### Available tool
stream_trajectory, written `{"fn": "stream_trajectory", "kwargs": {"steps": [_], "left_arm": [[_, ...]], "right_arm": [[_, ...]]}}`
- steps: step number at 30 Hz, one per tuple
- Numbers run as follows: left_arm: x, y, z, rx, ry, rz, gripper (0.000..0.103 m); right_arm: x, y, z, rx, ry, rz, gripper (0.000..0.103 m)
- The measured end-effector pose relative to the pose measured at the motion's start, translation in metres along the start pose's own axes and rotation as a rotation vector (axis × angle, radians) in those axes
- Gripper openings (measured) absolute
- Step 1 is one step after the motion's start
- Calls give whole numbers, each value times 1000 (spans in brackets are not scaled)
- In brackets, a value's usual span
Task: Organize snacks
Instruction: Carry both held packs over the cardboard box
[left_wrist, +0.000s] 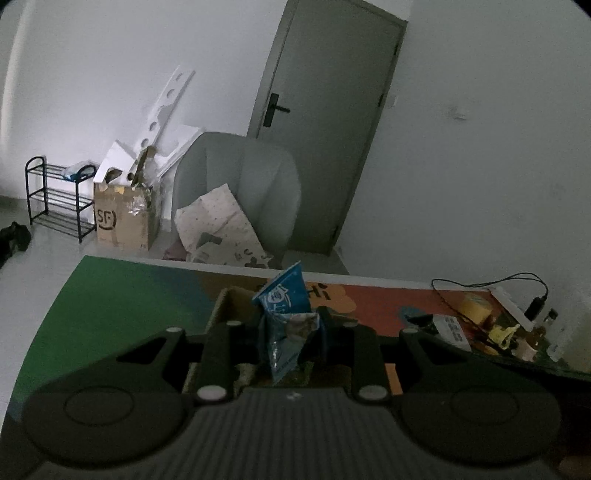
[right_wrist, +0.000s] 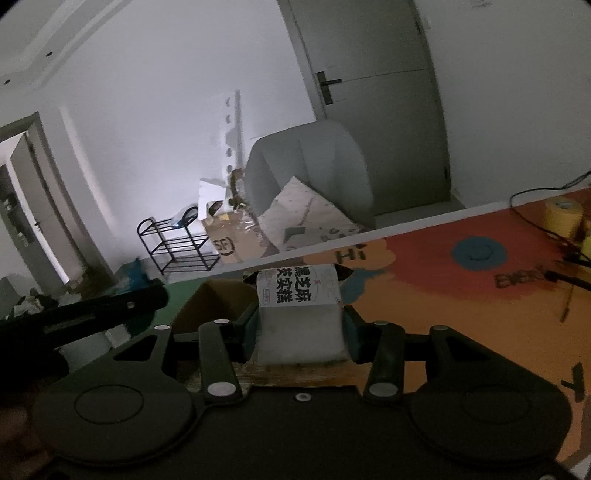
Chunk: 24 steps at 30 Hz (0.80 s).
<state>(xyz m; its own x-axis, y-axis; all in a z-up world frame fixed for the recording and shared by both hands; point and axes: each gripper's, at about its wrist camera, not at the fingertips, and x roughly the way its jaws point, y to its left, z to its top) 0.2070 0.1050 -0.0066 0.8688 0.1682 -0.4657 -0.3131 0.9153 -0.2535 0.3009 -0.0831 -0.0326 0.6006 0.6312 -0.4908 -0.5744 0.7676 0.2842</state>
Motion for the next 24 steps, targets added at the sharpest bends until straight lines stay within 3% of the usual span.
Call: {"fn": "stream_trajectory", "kwargs": {"steps": [14,16,18,24], "left_arm": [[11,31,5,-39,10,4,26],[15,37,6,-48,14,8,26],[19,41,5,-53,23,12,26],[35,37,3,-58,58,-19,26]], "right_arm": [[40,33,7,-17,55,59,45],[46,35,6,-26,61,71,55],[47,36,4,-38,54,31,63],[38,21,6,0,39,-16,66]]}}
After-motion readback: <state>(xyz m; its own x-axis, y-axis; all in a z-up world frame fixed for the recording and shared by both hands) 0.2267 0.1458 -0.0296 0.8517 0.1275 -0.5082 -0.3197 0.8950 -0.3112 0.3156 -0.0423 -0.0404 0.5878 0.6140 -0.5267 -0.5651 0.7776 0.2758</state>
